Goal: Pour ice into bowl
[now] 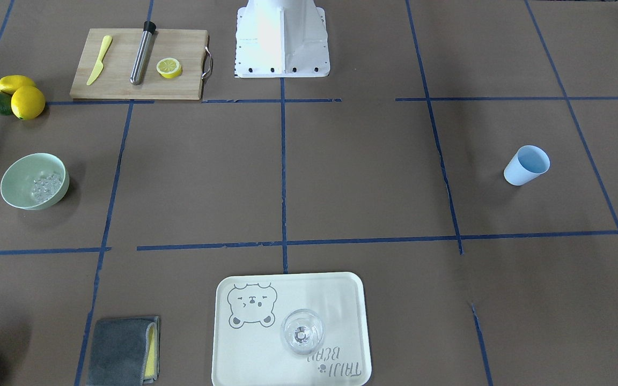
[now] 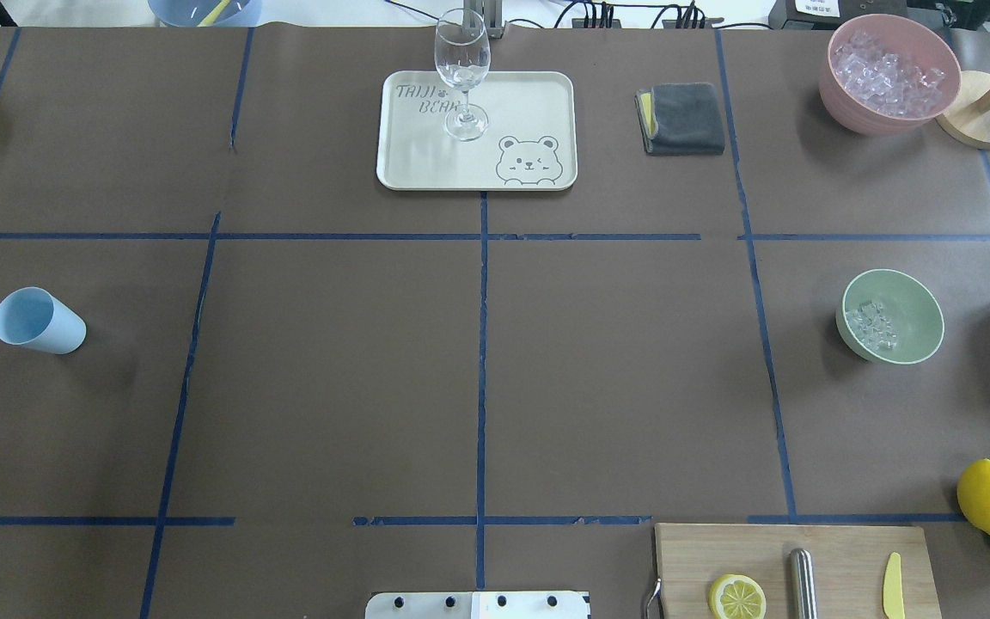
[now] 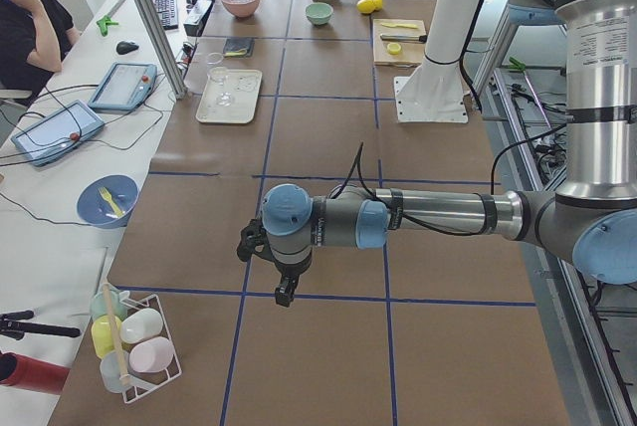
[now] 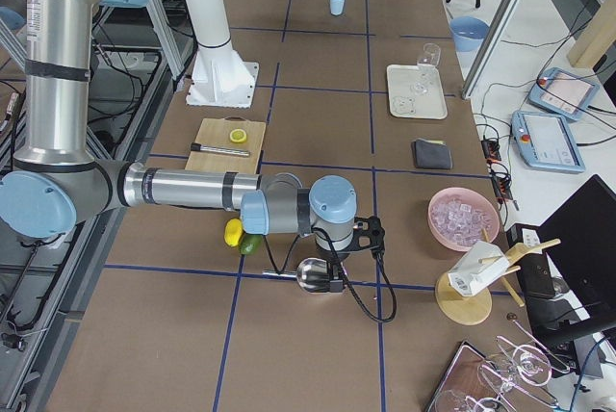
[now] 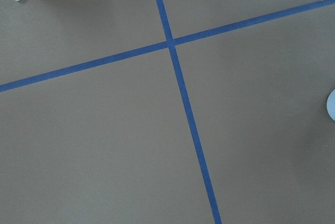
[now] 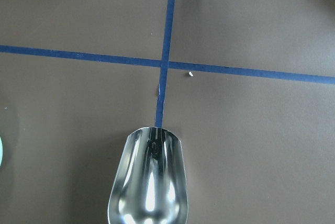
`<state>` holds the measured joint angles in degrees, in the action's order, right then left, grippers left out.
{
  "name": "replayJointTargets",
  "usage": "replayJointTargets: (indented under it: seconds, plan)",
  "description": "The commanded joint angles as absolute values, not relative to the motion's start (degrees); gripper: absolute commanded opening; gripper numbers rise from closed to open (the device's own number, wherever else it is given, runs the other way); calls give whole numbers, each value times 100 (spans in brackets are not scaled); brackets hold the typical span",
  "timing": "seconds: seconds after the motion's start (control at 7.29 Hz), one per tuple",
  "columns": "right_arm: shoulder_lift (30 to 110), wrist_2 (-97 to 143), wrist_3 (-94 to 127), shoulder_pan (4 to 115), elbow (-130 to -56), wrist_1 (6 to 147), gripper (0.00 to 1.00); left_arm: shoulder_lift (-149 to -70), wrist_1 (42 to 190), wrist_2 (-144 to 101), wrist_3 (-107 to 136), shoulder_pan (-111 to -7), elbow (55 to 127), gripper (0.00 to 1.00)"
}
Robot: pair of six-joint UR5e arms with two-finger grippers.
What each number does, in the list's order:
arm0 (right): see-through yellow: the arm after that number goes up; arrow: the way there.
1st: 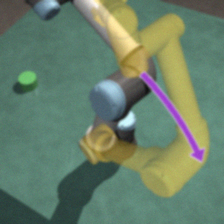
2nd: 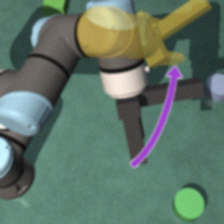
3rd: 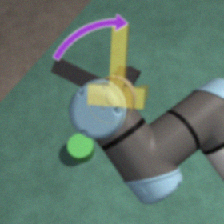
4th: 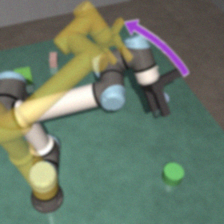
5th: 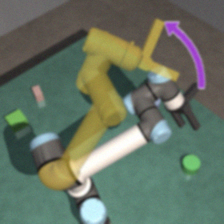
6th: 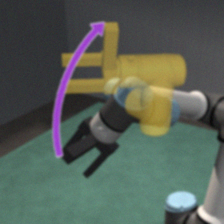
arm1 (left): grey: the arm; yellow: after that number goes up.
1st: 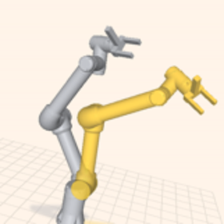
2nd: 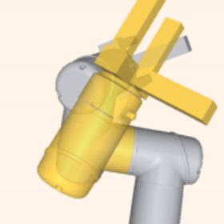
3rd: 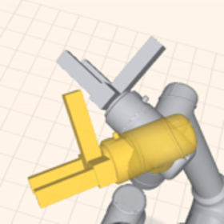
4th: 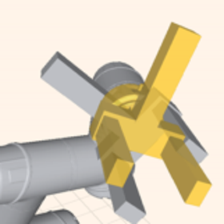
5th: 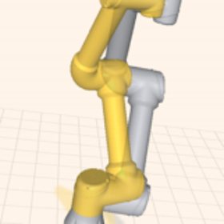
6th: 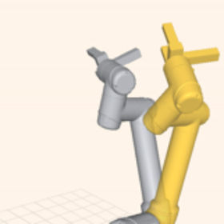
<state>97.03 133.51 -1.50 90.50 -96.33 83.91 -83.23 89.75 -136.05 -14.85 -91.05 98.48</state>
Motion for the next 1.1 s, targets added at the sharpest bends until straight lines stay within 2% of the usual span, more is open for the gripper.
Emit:
replayJointTargets:
  seconds: [0.0,0.96]
  plan:
    - [9703,13351,-149,9026,-9633,8385,100,-8323,8974,-13605,-1485,-9105,9853,100]
    - [9703,13351,-141,8947,-9642,8306,100,-8323,8974,-13606,-1485,-9105,9896,100]
